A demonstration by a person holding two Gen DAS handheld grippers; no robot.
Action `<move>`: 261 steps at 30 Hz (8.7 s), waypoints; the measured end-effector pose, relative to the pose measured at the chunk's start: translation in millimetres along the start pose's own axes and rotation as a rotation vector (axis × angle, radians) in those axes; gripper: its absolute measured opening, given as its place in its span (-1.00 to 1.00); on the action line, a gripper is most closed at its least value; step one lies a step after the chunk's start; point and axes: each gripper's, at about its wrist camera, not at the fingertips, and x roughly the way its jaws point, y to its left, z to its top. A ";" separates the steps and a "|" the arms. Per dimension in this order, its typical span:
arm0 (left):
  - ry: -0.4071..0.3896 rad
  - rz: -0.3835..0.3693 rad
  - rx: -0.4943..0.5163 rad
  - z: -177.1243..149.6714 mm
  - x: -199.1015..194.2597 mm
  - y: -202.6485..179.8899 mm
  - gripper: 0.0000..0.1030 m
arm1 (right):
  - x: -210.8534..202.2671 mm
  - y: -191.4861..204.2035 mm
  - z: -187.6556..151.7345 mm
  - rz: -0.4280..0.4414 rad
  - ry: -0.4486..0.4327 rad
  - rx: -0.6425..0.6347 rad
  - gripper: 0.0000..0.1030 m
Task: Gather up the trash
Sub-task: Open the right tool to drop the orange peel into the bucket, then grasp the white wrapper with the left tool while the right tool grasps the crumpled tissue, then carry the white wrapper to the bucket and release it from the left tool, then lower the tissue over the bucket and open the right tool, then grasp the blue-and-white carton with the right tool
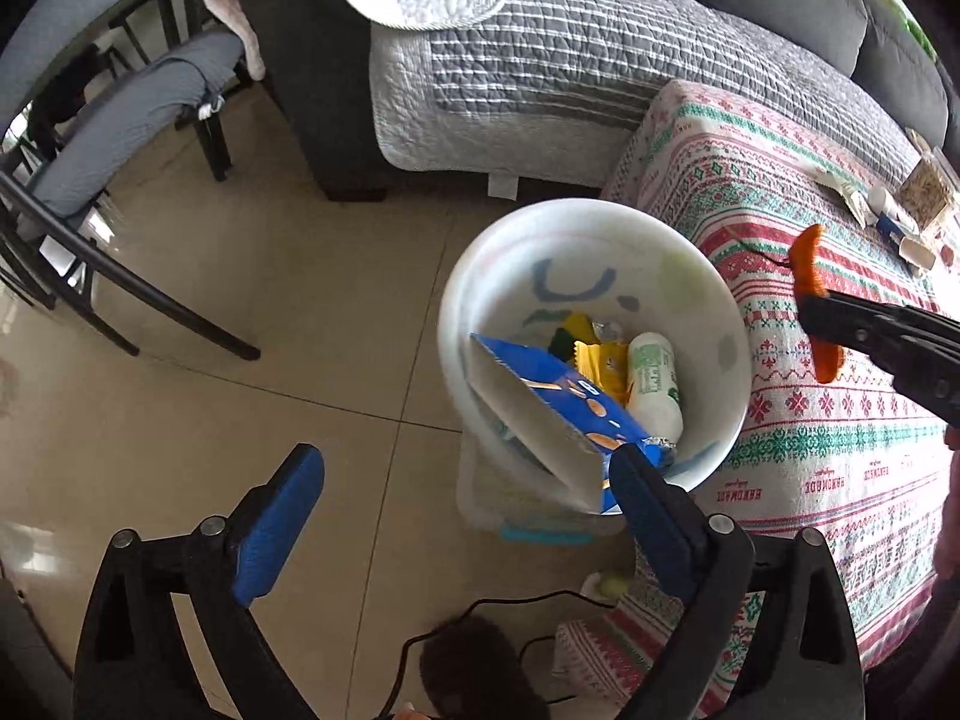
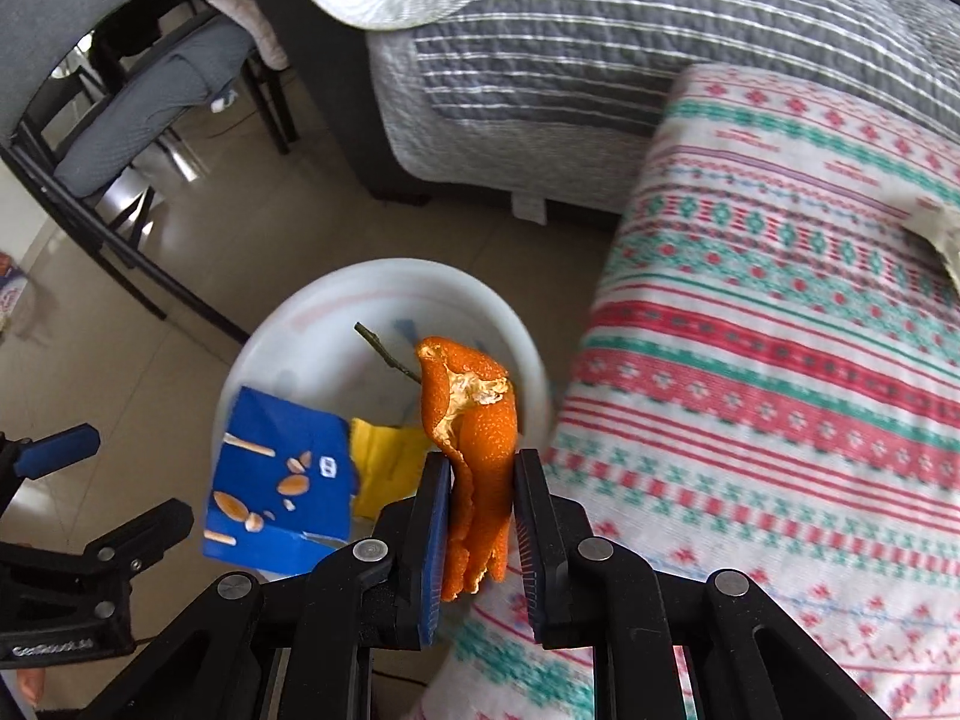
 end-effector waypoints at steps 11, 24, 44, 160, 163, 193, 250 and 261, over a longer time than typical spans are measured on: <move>-0.039 0.005 -0.019 1.4 -7.4 11.1 1.00 | -2.4 -0.9 4.0 0.012 -0.070 0.043 0.38; -0.092 -0.043 -0.008 7.6 -28.2 -9.6 1.00 | -43.3 -43.1 -2.7 -0.069 -0.095 0.121 0.69; -0.138 -0.156 0.066 33.5 -41.2 -120.6 1.00 | -127.8 -169.2 -33.0 -0.267 -0.116 0.284 0.79; -0.055 -0.301 0.001 26.3 -42.1 -81.0 -0.60 | -126.9 -108.4 -59.2 -0.220 -0.034 0.056 -0.50; -0.043 -0.269 -0.038 24.8 -32.5 -63.4 -0.60 | -115.4 -96.5 -51.7 -0.207 -0.031 0.044 -0.50; -0.012 0.046 -0.083 8.7 -8.1 -4.9 0.82 | -17.3 -7.4 -9.8 -0.006 0.003 -0.044 -0.48; -0.049 -0.128 0.047 49.5 -27.8 -140.0 0.83 | -128.2 -250.1 -15.6 -0.339 -0.048 0.035 0.92; -0.039 -0.144 0.060 70.2 -15.2 -158.2 0.83 | -62.2 -287.5 7.4 -0.366 0.031 -0.223 0.92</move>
